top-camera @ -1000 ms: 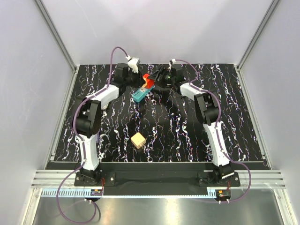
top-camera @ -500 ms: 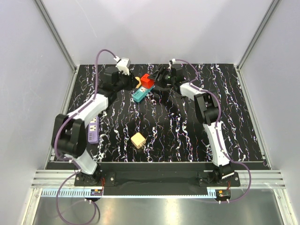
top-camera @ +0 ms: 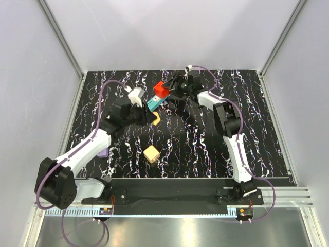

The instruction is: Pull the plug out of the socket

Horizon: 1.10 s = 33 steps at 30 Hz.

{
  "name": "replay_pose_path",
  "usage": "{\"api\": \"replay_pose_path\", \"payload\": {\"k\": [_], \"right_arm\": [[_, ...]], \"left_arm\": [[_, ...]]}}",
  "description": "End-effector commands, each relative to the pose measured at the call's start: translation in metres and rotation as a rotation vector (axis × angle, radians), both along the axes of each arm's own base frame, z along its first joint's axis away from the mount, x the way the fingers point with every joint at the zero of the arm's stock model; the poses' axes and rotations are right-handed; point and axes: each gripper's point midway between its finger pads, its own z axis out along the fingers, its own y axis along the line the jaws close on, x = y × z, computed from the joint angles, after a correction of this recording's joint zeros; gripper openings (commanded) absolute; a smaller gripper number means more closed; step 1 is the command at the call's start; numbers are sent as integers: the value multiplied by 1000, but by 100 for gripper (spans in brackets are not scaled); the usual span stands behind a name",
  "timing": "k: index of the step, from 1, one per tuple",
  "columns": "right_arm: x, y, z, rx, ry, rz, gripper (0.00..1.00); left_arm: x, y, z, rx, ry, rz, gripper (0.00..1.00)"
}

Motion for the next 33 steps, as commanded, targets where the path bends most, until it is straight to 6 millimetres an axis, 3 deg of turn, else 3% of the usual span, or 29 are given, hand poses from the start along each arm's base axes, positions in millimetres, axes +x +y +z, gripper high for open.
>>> {"api": "replay_pose_path", "payload": {"k": [1,5,9,11,12,15,17,18,24,33], "right_arm": [[-21,8,-4,-70,12,45,88],[-22,5,-2,-70,1,45,99],[-21,-2,10,-67,-34,35,100],[-22,-9,22,-59,-54,33,100],[-21,-11,40,-50,-94,31,100],[-24,-23,57,-52,-143,20,99],[-32,-29,78,-43,-194,19,100],[-32,-33,99,-35,-253,12,100],[-32,-56,109,-79,-323,-33,100],[-18,-111,100,-64,-310,-133,100]], "left_arm": [[-25,-23,12,-59,-2,-59,0],[-37,-37,-1,-29,25,-96,0],[-38,-46,-9,-10,40,-121,0],[-39,-52,-17,-1,63,-135,0],[-40,-53,-20,3,71,-140,0],[-40,-59,-27,8,92,-161,0],[-42,-63,-31,8,106,-173,0],[-43,-65,-32,7,114,-179,0],[-67,-79,-45,-32,231,-224,0],[-116,-88,-77,-43,453,-217,0]]}}
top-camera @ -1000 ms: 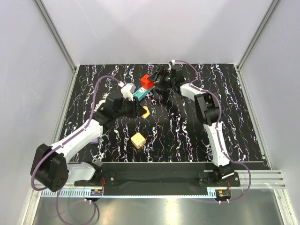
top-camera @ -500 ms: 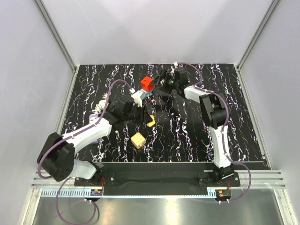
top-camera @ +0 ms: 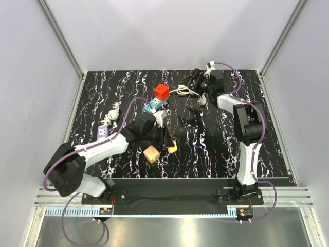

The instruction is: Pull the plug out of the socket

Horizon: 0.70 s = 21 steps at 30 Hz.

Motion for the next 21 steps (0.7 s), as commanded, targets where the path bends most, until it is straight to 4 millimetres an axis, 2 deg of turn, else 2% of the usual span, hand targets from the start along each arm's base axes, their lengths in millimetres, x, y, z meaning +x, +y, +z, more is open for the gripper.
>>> {"api": "replay_pose_path", "payload": {"k": [1,6,10,17,18,20,21], "right_arm": [[5,-18,29,12,-89,-40,100],[9,-24,23,25,-76,-45,100],[9,-25,23,27,-74,-48,100],[9,-26,26,34,-79,-48,100],[9,-27,25,35,-79,-48,100],[9,-25,25,41,-76,-43,100],[8,-25,24,44,-73,-39,100]], "left_arm": [[-25,-7,-5,-23,105,-9,0],[-40,2,-34,57,187,15,0],[-48,-1,-45,72,240,-3,1],[-54,1,-52,91,254,-11,22],[-55,1,-53,93,256,-10,28],[-54,3,-55,100,252,-6,36],[-53,4,-53,101,240,1,44]]}}
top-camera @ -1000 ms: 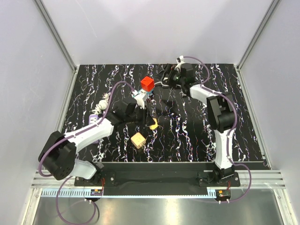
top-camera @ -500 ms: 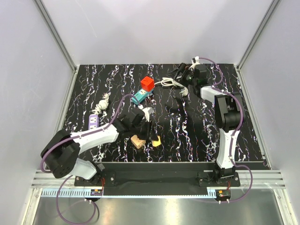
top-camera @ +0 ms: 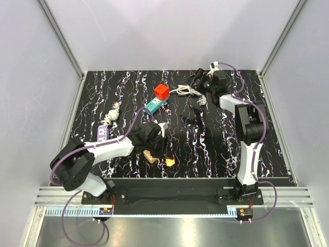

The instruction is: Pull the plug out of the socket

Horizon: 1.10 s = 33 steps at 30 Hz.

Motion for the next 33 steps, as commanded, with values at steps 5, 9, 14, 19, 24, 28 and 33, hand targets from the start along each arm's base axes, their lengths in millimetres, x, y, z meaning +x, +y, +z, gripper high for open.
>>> {"api": "replay_pose_path", "payload": {"k": [5,9,14,19,24,28,33], "right_arm": [[2,4,32,26,-84,16,100],[2,4,32,23,-87,19,100],[4,4,28,4,-76,27,100],[6,4,27,-14,-79,33,100],[9,4,28,-41,-101,45,100],[11,5,27,-62,-114,60,100],[19,9,29,-59,-121,77,100]], "left_arm": [[7,0,15,-17,-65,15,60],[13,2,29,6,-107,4,68],[35,17,79,49,-281,50,71],[69,38,143,81,-524,121,71],[117,68,159,153,-610,223,81],[162,77,162,157,-662,252,82],[232,79,155,-24,-683,221,79]]}}
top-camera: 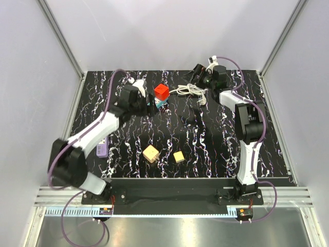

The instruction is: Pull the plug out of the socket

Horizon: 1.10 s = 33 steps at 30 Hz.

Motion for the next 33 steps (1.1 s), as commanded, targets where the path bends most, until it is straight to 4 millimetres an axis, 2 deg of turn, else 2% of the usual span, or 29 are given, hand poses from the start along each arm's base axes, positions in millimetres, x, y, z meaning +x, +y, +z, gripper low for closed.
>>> {"api": "replay_pose_path", "payload": {"k": [1,2,3,4,6,7,8,9,10,12,14,15,16,17,19,21,25,29,33], "right_arm": [[9,5,9,-7,-43,31,100],[10,8,7,-4,-41,41,100],[10,8,7,-2,-40,45,100],[10,9,6,1,-37,47,100],[11,8,8,2,-41,46,100],[11,9,8,0,-42,46,100],[13,9,11,2,-49,44,100],[13,10,10,3,-49,47,100],[14,11,11,7,-47,48,100],[14,10,7,11,-40,48,100],[14,12,6,13,-38,53,100],[15,11,7,14,-41,53,100],[15,12,8,13,-44,56,100],[17,14,11,14,-51,59,99],[19,17,8,6,-47,68,100],[24,20,13,7,-57,70,100],[28,32,8,5,-49,87,100],[27,46,9,-15,-59,113,100],[25,51,11,-26,-69,124,100]], "left_arm": [[57,-4,31,-149,-122,-101,78],[69,-1,10,-152,-59,-127,77],[79,0,17,-131,-63,-139,78],[89,3,-5,-60,-44,-171,80],[102,6,-8,36,-56,-237,91],[108,8,-15,73,-55,-243,92],[116,14,-34,126,-33,-236,92],[123,18,-39,164,-45,-242,92],[129,25,-56,231,-47,-264,92],[135,25,-67,244,-48,-291,90],[138,25,-88,249,-22,-316,88],[146,26,-83,253,-9,-297,80],[148,24,-97,252,23,-302,76],[148,20,-95,240,27,-320,75],[149,15,-92,251,3,-324,77],[151,15,-91,250,4,-311,79],[141,4,-107,220,60,-346,80],[137,-1,-113,262,74,-351,82],[136,-4,-121,250,99,-339,82]]}}
